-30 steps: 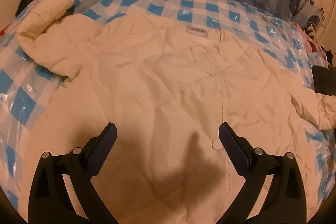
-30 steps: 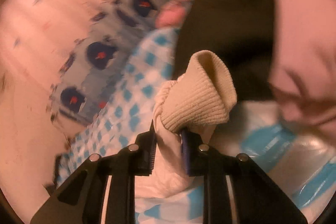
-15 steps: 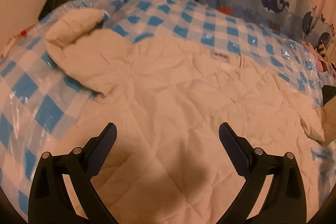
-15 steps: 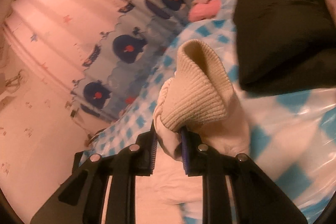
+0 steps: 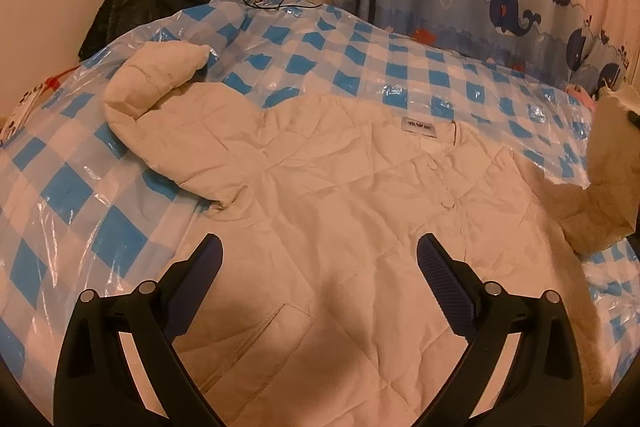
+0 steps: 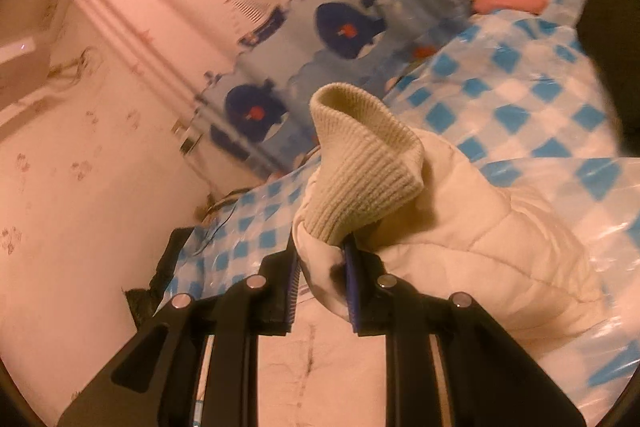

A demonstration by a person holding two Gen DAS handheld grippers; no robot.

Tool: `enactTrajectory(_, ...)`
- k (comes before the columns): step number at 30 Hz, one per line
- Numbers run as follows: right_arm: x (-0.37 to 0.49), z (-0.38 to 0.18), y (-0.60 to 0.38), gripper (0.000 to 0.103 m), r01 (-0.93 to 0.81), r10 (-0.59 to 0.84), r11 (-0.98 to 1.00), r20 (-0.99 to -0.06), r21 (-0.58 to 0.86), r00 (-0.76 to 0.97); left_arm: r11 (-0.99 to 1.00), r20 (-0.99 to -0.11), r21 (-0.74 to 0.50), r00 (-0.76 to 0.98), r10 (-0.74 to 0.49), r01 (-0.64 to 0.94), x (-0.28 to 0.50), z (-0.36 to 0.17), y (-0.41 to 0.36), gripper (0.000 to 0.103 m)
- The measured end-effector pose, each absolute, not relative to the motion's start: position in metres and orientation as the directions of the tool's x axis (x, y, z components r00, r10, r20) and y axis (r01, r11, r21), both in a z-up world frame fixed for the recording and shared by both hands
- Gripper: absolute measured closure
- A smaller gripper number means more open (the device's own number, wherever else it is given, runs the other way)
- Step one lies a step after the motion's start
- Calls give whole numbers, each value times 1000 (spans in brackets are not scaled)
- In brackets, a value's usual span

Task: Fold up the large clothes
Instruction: 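Lift the cuff with the right tool and carry it across the jacket body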

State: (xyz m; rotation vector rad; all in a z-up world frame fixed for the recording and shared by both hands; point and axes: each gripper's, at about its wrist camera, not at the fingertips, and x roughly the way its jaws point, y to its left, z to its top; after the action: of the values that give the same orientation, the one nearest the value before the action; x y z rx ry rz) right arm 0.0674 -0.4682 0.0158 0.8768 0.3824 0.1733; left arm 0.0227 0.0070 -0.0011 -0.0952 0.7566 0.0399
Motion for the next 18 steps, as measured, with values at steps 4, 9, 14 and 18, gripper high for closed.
enactTrajectory(4,85,20,-436,82,-31,348,627,-245,778,905,991,-695,-107,719,-14,-84,24,-3,15,9)
enactTrajectory(9,103,29,-393,82,-88,405,635,-233,768,884,991,-684,-98,729,1,-94,21,0,17,9)
enactTrajectory(14,115,32,-355,82,-133,454,641,-233,756,860,989,-681,-110,732,-4,-97,20,3,22,9)
enactTrajectory(18,126,25,-324,82,-157,491,632,-235,759,839,987,-680,-113,734,6,-112,20,4,30,9)
